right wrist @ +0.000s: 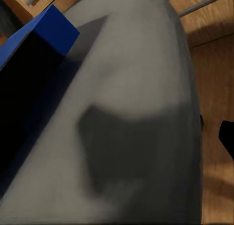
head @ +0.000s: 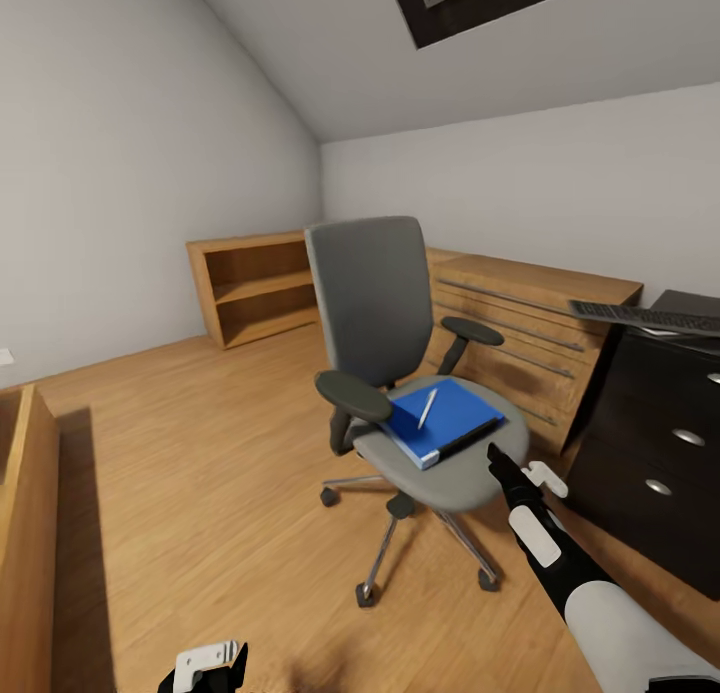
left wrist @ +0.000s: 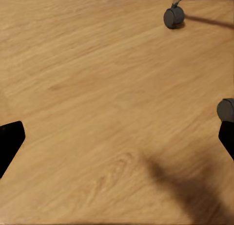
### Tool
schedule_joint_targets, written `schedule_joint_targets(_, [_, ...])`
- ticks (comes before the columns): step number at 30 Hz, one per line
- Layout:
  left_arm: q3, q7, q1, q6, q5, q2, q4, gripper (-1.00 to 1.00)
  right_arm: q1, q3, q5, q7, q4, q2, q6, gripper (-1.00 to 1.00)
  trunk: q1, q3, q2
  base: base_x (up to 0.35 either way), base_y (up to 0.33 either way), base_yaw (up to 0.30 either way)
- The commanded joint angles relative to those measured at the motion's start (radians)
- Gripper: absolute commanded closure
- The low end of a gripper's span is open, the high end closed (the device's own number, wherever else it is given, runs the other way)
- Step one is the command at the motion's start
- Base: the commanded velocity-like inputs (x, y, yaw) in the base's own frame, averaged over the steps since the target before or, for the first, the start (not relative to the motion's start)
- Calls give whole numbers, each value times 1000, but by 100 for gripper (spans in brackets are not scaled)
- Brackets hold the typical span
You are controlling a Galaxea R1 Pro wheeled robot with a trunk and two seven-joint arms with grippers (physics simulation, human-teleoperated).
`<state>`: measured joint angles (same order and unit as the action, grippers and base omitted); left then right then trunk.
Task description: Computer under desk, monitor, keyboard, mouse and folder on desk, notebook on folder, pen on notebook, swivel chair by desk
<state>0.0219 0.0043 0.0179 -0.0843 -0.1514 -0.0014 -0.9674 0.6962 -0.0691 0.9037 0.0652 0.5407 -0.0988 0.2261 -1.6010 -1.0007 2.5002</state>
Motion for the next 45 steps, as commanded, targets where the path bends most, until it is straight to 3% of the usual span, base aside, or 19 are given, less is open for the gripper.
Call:
schedule_joint_targets(1, [0,1,0,-2,-8,0,-1,-100,0,-9,7,5,1,-1,5,-100,0,-1,0,0,0,191])
schedule_joint_targets(16, [0,0,0,-2,-8,0,-1,-100,0,-9,7,5,1,-1,5,-100,0,-1,0,49,-94,49])
schedule_joint_targets(26, [-1,0,0,-2,-7,0,-1,-100,0,-9,7,4,0,-1,5,-100,0,-1,0,-176,-4,0])
schedule_joint_targets(45, [0,0,0,-2,-8,0,-1,-100,0,-10,7,6,-4,0,5,-100,0,-1,0,-13,0,0])
